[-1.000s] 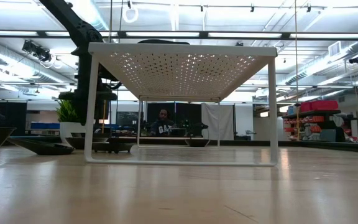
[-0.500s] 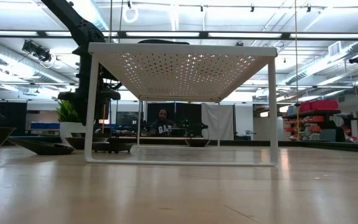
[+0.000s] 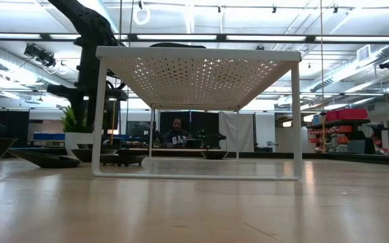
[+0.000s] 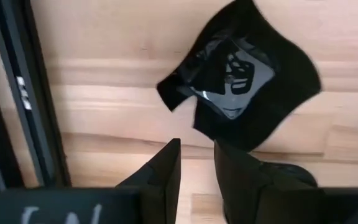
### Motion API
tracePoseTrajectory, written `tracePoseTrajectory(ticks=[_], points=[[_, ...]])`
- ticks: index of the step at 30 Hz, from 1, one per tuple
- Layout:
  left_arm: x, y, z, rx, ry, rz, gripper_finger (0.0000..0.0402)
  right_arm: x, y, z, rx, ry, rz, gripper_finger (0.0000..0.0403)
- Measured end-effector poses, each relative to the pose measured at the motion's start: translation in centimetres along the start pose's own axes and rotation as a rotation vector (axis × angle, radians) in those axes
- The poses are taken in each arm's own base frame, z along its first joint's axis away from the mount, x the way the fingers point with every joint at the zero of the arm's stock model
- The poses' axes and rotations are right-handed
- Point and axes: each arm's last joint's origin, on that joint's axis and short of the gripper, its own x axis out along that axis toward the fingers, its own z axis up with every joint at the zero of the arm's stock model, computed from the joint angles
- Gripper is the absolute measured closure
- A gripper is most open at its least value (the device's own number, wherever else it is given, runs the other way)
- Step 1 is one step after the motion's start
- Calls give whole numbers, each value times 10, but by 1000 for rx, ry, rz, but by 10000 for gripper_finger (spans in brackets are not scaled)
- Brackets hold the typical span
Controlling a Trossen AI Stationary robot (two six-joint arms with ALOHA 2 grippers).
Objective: Pick & Place Mini shaped plates
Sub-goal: Stack the black distorted square plate on top of the other black distorted square plate on the shelf
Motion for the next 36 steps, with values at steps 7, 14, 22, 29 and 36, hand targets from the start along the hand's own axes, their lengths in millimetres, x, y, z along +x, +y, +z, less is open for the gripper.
tracePoseTrajectory(ticks=[7, 14, 22, 29, 36], points=[[5, -1, -18, -152, 25, -18, 298, 0, 0, 0, 0, 0, 0, 381], [18, -1, -44, -273, 59, -11, 298, 0, 0, 0, 0, 0, 0, 381], [16, -8, -37, -426, -61, -109, 298, 0, 0, 0, 0, 0, -1, 381], [22, -5, -33, -494, -77, -126, 298, 0, 0, 0, 0, 0, 0, 381], [28, -3, -35, -538, -57, -128, 298, 0, 0, 0, 0, 0, 0, 381]])
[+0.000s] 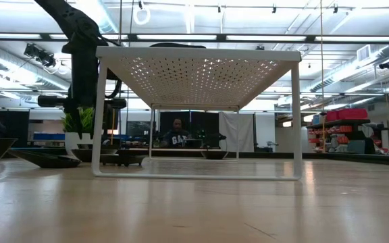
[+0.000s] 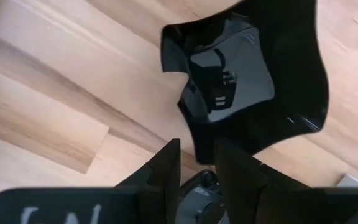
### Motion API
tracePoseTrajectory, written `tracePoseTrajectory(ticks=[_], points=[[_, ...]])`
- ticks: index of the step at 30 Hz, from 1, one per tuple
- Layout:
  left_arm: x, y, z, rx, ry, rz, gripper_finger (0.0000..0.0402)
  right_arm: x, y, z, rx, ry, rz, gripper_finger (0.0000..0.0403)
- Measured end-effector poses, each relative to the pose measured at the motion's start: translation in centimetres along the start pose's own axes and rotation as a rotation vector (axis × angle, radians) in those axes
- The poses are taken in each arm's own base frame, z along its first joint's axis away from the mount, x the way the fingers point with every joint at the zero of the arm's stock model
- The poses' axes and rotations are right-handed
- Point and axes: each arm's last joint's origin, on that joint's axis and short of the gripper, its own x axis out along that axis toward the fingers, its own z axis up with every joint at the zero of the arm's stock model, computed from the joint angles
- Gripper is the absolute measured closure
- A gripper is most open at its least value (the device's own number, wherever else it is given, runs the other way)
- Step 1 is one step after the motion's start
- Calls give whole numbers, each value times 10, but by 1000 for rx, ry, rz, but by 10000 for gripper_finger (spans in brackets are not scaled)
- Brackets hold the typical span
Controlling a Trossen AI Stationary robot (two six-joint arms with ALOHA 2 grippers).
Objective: Pick & Place Mini shaped plates
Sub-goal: Stack the black distorted square plate on top of the other black distorted square plate on the shelf
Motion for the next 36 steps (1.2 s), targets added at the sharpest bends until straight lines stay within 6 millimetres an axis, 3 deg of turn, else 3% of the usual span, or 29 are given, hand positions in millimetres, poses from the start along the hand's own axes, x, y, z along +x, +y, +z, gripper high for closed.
tracePoseTrajectory(ticks=[16, 22, 36], points=[[1, 0, 6, -48, -30, 3, 298, 0, 0, 0, 0, 0, 0, 381], [14, 6, 3, -66, 19, -18, 298, 0, 0, 0, 0, -1, 0, 381], [18, 5, 8, -53, -44, -17, 298, 0, 0, 0, 0, 0, 0, 381]])
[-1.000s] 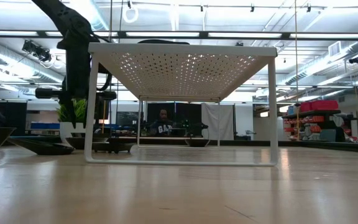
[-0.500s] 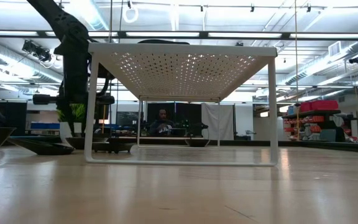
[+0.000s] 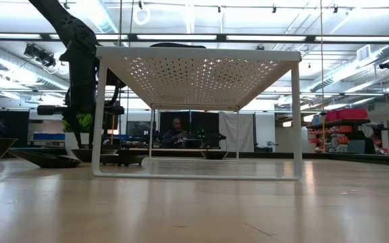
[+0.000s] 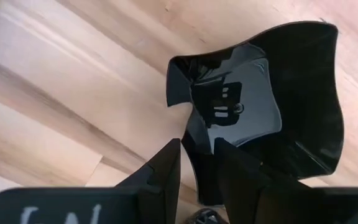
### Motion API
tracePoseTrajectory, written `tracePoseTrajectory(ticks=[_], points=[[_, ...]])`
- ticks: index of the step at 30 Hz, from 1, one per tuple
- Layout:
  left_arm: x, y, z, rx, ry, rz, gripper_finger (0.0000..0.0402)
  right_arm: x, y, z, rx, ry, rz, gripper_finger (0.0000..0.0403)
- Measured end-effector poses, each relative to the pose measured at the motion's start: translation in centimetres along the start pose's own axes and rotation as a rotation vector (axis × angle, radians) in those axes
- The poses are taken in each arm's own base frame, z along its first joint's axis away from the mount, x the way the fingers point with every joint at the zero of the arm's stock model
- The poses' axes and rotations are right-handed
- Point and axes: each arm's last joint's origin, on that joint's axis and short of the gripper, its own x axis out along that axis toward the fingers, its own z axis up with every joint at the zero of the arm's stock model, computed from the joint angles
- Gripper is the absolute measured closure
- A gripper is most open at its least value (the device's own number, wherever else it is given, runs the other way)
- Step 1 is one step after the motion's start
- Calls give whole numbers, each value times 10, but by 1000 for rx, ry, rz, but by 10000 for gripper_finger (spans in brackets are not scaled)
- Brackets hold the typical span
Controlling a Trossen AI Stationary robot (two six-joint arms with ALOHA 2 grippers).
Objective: Pick & Place Mini shaped plates
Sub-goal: Stack the black distorted square plate on top of the other black distorted square plate on the shelf
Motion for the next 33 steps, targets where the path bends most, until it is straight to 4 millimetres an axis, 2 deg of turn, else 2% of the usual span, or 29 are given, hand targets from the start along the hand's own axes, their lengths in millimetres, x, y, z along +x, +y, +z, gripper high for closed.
tracePoseTrajectory(ticks=[6, 21, 33], points=[[6, -6, -1, -2, 25, -33, 298, 0, 0, 0, 0, 0, 0, 381], [5, -7, -1, -18, 25, -39, 299, 0, 0, 0, 0, 0, 0, 381], [5, -6, -2, -17, 35, -35, 346, 0, 0, 0, 0, 0, 1, 381]])
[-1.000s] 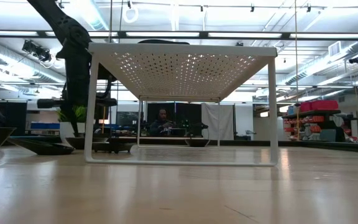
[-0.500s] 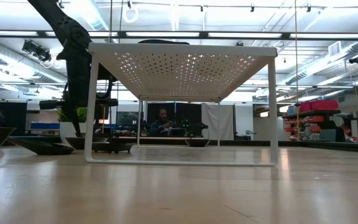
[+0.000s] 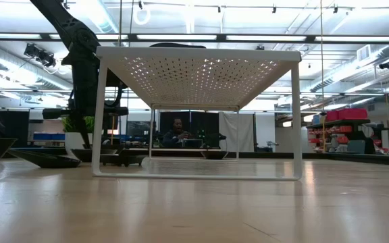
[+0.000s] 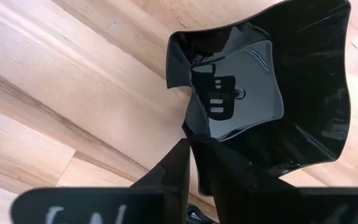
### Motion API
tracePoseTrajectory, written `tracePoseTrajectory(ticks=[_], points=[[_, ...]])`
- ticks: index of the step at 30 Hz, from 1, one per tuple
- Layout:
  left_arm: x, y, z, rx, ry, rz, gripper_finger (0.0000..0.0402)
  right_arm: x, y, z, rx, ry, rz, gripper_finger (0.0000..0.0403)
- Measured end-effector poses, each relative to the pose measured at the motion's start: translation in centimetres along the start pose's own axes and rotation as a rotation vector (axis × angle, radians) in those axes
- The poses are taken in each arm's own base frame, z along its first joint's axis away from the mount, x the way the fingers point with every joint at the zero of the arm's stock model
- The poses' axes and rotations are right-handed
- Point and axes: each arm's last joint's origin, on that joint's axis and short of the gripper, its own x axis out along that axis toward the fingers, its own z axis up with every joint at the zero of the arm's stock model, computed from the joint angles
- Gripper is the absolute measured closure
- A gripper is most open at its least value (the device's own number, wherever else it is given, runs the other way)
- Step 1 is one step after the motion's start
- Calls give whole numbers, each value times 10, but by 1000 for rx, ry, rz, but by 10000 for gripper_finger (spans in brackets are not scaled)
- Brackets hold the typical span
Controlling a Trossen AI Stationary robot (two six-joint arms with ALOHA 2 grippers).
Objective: Pick & Place Mini shaped plates
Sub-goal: Stack the black distorted square plate on top of the other black distorted square plate on the shelf
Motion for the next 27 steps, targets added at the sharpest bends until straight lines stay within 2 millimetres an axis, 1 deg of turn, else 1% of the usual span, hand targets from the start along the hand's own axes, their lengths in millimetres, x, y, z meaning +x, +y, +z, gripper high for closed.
tracePoseTrajectory(ticks=[12, 18, 27], points=[[0, 0, -1, 5, -1, -1, 375, 0, 0, 0, 0, 0, 0, 381], [-1, 0, -1, 13, -1, -2, 378, 0, 0, 0, 0, 0, 0, 381], [-7, 3, -1, 13, -13, -4, 379, 0, 0, 0, 0, 0, 0, 381]])
